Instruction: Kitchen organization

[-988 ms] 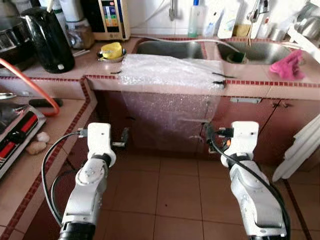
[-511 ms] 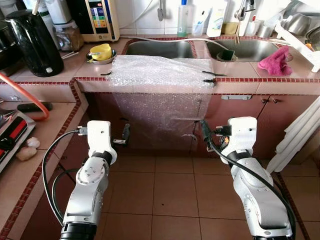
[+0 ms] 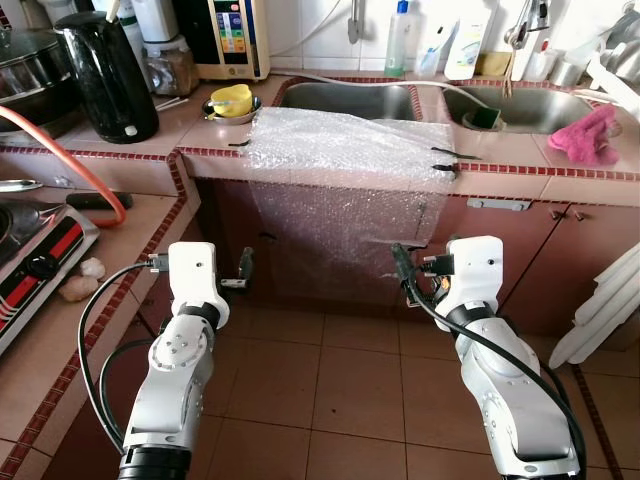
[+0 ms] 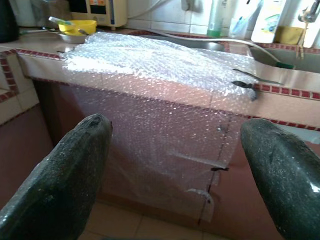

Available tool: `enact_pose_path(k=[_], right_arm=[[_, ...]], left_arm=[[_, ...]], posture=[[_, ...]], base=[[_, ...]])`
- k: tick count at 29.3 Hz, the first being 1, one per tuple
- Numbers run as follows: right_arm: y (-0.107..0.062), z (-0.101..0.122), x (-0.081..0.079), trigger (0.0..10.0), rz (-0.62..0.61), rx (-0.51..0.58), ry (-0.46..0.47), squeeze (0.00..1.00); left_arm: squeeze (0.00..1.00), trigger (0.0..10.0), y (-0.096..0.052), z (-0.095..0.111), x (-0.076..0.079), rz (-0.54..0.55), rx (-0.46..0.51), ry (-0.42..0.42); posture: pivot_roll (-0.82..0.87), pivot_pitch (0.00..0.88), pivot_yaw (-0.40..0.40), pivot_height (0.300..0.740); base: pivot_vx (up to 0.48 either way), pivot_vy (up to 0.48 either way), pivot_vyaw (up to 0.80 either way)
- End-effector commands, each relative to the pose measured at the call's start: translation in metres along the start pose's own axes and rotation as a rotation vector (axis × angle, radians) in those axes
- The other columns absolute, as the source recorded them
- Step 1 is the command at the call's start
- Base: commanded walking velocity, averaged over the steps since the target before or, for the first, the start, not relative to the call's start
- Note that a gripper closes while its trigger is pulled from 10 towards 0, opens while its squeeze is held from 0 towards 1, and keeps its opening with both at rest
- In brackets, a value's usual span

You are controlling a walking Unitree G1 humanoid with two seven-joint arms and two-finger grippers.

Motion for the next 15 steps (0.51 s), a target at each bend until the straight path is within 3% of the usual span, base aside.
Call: enact_pose_path(k=[1,9,15], right_arm=[[0.0011,0.003,0.0016,10.0,-0.002,0.002,-0.005,0.0],[0.0023,0.0034,0.0016,10.0,-0.028,0.005,-0.049,0.0],[0.0031,0.0048,-0.003,10.0,0.001,0.012,-0.04,0.0]], left_arm=[[0.0,10.0,-0.0015,0.0086,-0.0017,-0.015,0.025,-0.004],[0.0,10.0,-0.0037,0.0079,0.001,-0.031,0.028,-0.029],[0.0,10.0,-0.0035,0.0085,0.0048,-0.051,0.024,-0.046]], posture=[[0.01,0.0,0.016,0.74],[0.01,0.0,0.017,0.74],[0.01,0.0,0.018,0.74]], base=[[0.0,0.0,0.0],[0.0,0.0,0.0],[0.269,0.0,0.0]])
Point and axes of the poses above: a point about 5 cm out from each wrist's last joint towards the gripper, its own y axis pointing out of the wrist towards the gripper, its own z axis along the axis of the wrist's last joint, x = y × z, the point moved 3 cm from there along y, pointing out of the wrist towards the gripper, and after that the axes turned 2 degrees about y, right-handed, at the moved point
